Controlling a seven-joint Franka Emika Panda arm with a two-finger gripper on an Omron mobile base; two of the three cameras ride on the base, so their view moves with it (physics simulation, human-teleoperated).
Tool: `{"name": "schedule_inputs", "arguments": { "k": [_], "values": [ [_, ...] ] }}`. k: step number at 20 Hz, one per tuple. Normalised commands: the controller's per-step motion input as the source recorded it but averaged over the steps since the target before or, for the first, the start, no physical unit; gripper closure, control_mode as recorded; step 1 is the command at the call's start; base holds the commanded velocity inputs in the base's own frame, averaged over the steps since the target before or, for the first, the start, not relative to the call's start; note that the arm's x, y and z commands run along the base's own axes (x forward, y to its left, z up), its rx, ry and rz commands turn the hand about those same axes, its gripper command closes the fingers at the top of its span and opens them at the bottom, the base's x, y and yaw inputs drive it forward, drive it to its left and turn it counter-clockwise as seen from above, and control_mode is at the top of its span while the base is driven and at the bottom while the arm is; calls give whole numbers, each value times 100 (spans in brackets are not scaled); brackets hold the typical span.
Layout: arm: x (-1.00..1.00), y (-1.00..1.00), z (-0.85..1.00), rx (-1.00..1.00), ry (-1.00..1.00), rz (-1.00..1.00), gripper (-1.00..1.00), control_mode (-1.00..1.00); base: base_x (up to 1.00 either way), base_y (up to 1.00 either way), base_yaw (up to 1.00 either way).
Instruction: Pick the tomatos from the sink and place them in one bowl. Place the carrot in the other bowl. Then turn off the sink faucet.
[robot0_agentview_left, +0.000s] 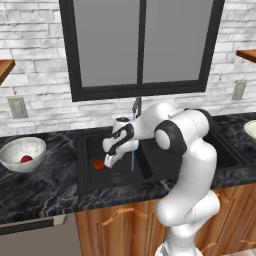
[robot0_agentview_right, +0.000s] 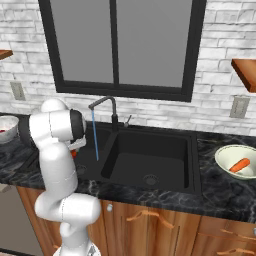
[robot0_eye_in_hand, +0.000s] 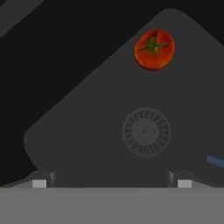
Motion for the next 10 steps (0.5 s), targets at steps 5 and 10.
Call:
{"name": "schedule_inputs", "arguments": {
  "k": [5,10],
  "values": [
    [24,0,-16,0,-2,0,-100,-100,0,0,0],
    [27,0,-6,0,0,0,-100,-100,0,0,0]
  ]
}}
